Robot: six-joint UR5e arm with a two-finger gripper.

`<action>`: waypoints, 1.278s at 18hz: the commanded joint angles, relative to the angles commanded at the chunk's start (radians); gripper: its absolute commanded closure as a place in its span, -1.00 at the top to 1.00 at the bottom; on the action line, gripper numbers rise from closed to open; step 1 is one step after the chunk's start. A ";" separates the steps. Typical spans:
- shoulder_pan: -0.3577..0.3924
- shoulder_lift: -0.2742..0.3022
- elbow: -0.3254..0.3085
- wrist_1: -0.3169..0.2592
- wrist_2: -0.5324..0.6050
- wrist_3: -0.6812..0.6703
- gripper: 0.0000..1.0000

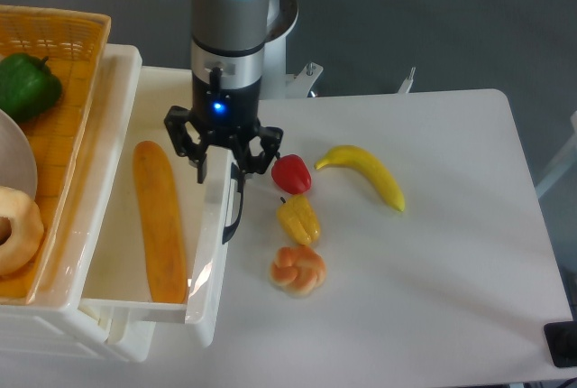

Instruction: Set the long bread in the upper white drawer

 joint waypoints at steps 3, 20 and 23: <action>0.041 -0.005 0.000 0.002 0.006 0.000 0.49; 0.071 -0.132 -0.011 0.107 0.296 0.165 1.00; 0.071 -0.149 -0.011 0.115 0.304 0.204 1.00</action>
